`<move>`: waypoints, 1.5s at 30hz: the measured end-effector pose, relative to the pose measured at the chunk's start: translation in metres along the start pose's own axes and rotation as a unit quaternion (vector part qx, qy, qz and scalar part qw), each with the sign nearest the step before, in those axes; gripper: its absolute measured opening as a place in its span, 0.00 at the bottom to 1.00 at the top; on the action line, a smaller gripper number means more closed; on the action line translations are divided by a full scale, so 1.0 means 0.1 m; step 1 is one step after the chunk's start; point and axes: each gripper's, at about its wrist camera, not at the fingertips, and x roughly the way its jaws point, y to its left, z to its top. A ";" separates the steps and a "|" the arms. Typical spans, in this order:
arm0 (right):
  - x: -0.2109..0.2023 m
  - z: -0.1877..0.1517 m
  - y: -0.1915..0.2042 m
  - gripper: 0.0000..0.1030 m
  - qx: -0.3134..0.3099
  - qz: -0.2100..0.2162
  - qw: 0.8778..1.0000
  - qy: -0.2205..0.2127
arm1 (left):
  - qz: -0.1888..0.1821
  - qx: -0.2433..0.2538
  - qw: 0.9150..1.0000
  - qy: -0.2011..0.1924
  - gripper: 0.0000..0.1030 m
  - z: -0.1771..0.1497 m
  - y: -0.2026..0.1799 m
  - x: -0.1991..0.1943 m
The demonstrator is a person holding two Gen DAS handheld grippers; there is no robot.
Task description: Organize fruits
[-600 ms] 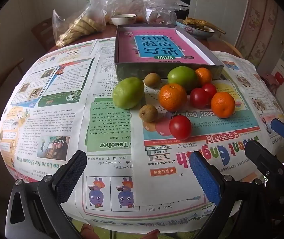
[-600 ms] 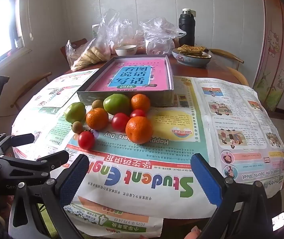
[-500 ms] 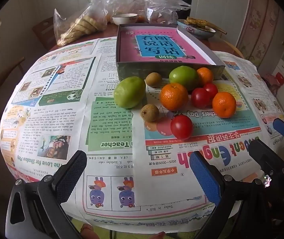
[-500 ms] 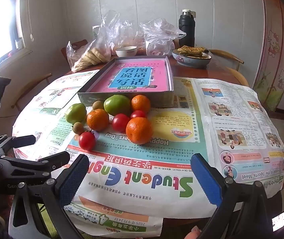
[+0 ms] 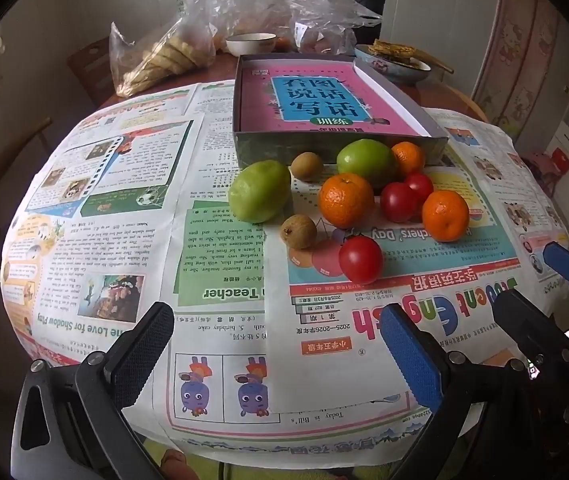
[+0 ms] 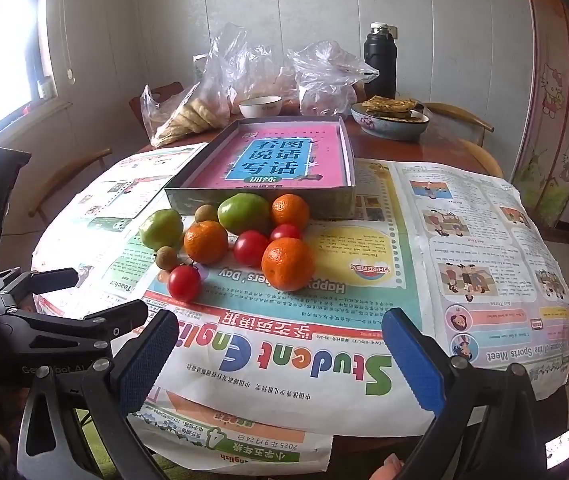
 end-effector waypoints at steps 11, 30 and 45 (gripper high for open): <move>0.01 -0.01 0.01 1.00 0.000 0.004 1.000 0.003 | -0.002 0.002 1.000 0.000 0.99 0.01 0.04 0.00; -0.01 -0.02 0.01 1.00 0.001 0.004 1.000 -0.001 | -0.004 0.004 1.000 -0.004 0.99 -0.01 0.01 -0.02; 0.00 -0.03 0.01 1.00 0.001 0.004 1.000 0.000 | -0.005 0.004 1.000 -0.006 0.99 -0.02 0.02 -0.04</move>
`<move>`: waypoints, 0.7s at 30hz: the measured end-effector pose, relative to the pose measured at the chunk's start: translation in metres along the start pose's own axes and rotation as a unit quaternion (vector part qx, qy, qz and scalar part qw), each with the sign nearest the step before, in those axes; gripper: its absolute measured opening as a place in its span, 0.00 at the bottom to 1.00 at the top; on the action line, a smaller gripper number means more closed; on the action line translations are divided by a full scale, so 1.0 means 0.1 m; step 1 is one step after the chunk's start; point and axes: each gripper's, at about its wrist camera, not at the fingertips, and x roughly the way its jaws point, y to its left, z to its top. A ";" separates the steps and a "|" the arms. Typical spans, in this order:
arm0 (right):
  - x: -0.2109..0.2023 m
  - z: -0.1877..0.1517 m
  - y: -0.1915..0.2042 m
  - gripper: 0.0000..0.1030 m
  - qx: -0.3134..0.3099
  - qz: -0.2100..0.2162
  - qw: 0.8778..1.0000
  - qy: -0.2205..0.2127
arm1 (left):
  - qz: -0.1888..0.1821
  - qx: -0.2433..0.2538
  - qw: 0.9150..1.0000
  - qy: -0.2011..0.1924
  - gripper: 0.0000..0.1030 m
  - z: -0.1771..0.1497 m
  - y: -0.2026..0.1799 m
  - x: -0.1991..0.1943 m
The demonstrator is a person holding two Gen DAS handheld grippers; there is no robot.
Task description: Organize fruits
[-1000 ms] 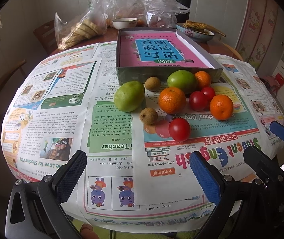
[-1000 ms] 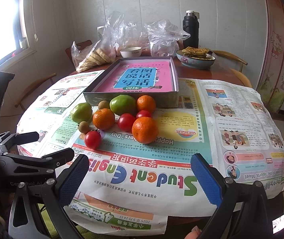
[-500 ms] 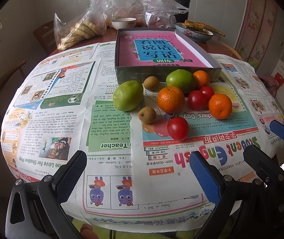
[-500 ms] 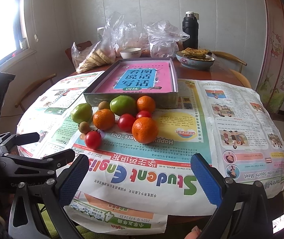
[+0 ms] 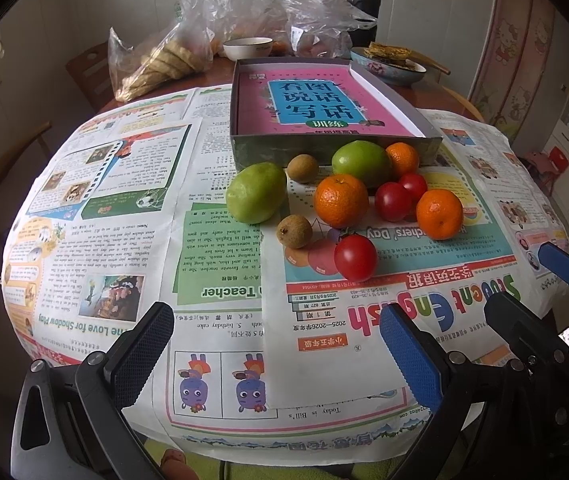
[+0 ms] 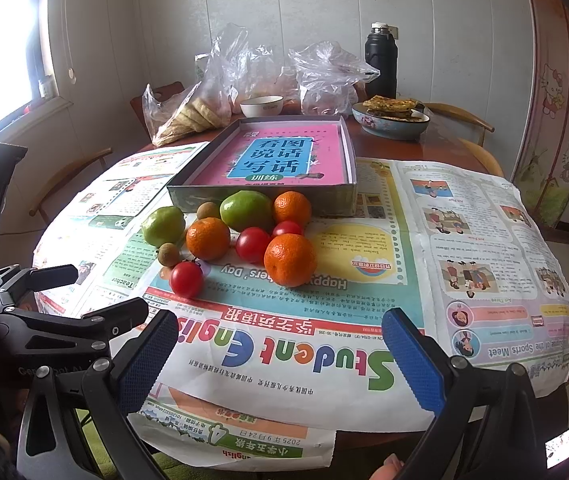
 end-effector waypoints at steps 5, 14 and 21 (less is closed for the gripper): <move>0.00 0.00 0.00 1.00 0.001 0.003 1.000 0.000 | 0.000 -0.001 1.000 0.000 0.99 0.00 0.00 -0.01; 0.02 0.00 0.02 1.00 0.001 0.011 1.000 0.001 | -0.004 0.001 1.000 0.002 0.99 0.01 0.01 0.01; 0.10 0.03 -0.01 1.00 0.005 0.017 1.000 0.008 | -0.001 -0.014 1.000 0.008 0.99 0.08 0.13 0.08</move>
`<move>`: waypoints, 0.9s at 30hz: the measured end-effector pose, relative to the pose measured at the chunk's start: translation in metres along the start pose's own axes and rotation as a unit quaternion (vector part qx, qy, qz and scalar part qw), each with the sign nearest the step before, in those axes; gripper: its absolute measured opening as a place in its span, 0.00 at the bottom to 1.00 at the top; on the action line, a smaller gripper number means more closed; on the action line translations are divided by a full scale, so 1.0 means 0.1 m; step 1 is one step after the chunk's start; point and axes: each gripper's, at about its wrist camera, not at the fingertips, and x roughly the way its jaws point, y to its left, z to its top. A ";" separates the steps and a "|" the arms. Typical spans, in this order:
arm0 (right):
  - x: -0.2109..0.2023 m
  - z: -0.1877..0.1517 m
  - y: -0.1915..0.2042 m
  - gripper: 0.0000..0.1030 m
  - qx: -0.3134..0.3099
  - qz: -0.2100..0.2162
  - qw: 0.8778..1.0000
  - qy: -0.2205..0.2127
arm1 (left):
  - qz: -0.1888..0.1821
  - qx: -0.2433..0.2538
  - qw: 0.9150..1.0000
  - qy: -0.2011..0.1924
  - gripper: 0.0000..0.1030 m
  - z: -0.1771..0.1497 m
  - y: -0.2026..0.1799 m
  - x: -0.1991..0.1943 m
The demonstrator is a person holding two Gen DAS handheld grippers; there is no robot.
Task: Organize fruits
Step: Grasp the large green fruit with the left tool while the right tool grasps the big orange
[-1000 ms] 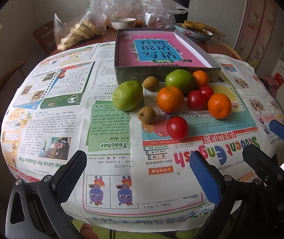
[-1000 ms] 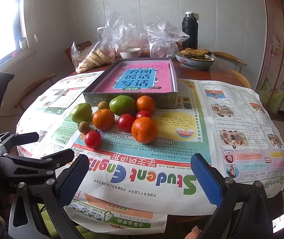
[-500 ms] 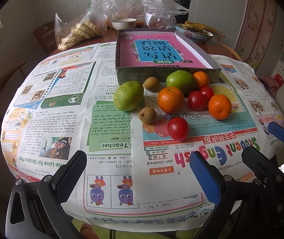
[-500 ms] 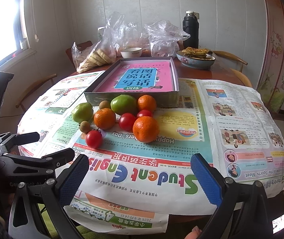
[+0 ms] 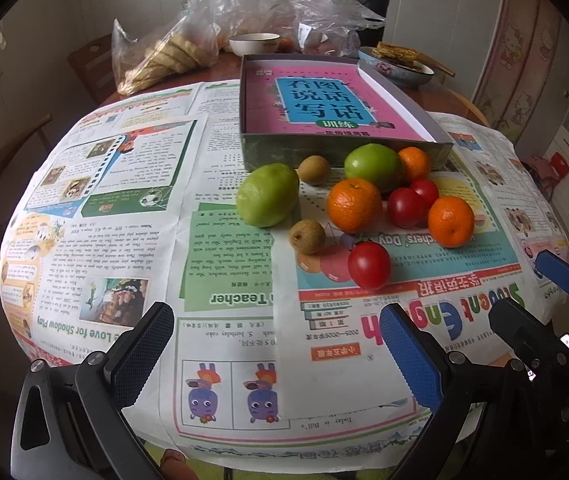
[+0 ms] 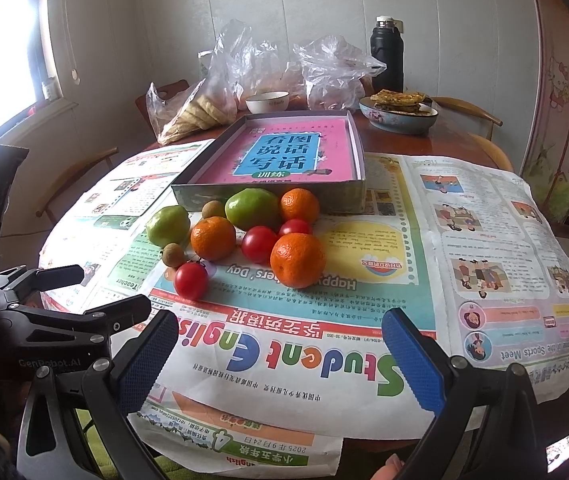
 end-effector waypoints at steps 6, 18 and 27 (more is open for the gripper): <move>0.14 0.06 -0.03 1.00 -0.006 0.003 1.000 0.010 | -0.004 -0.021 1.000 0.005 0.99 0.19 0.22 0.07; 0.49 0.22 -0.18 1.00 -0.010 0.011 0.999 0.041 | -0.066 -0.025 0.997 0.043 0.80 0.59 0.32 0.48; 0.66 0.27 -0.24 0.89 -0.012 0.013 0.999 0.051 | -0.079 0.011 0.995 0.053 0.63 0.77 0.27 0.63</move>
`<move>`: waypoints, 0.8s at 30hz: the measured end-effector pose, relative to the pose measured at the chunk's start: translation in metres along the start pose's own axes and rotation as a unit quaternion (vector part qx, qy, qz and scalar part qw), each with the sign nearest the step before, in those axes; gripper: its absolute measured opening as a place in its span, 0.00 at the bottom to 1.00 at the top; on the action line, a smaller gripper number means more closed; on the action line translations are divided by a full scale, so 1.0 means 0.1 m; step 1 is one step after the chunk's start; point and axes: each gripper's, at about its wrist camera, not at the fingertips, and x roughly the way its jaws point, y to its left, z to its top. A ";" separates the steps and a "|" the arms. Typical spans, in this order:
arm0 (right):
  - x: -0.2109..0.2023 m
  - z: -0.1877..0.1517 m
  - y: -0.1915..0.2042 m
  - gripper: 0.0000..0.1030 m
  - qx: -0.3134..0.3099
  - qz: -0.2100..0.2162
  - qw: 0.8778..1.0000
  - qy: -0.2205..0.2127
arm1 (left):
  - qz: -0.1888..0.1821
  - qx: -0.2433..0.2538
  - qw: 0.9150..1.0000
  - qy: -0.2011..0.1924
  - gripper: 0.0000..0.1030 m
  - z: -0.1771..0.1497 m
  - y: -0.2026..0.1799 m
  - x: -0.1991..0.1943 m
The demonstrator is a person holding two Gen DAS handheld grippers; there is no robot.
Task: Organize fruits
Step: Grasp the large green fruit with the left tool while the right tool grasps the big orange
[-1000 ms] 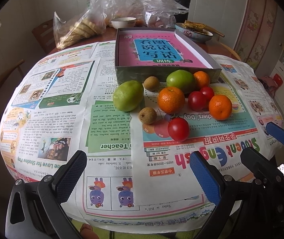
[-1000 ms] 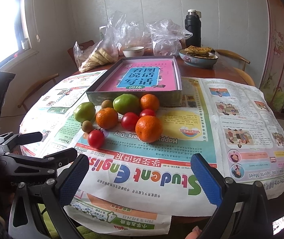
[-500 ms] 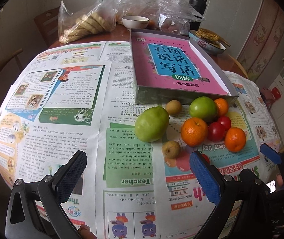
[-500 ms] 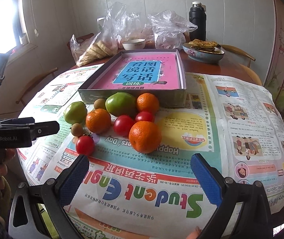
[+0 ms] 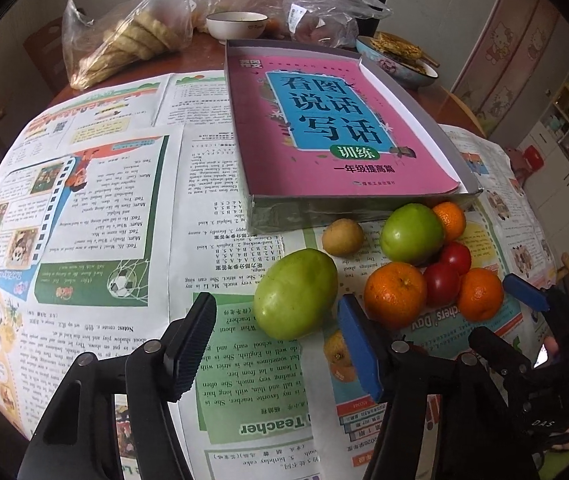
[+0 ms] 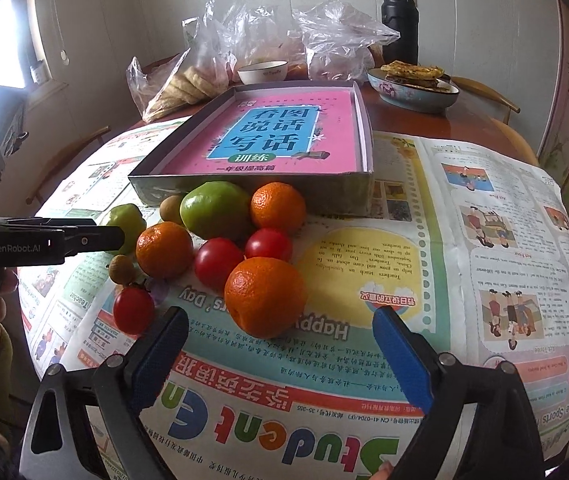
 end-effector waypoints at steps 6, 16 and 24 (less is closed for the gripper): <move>0.04 0.04 0.00 0.69 -0.010 0.004 1.000 -0.002 | -0.021 0.005 1.000 0.012 0.56 0.04 0.01 0.08; 0.13 0.02 0.03 0.42 -0.020 0.027 0.999 0.005 | -0.019 0.021 0.999 0.017 0.43 0.06 -0.07 0.19; 0.06 0.01 -0.01 0.41 -0.011 0.040 0.999 -0.008 | -0.021 0.000 1.000 0.008 0.43 0.02 -0.02 0.14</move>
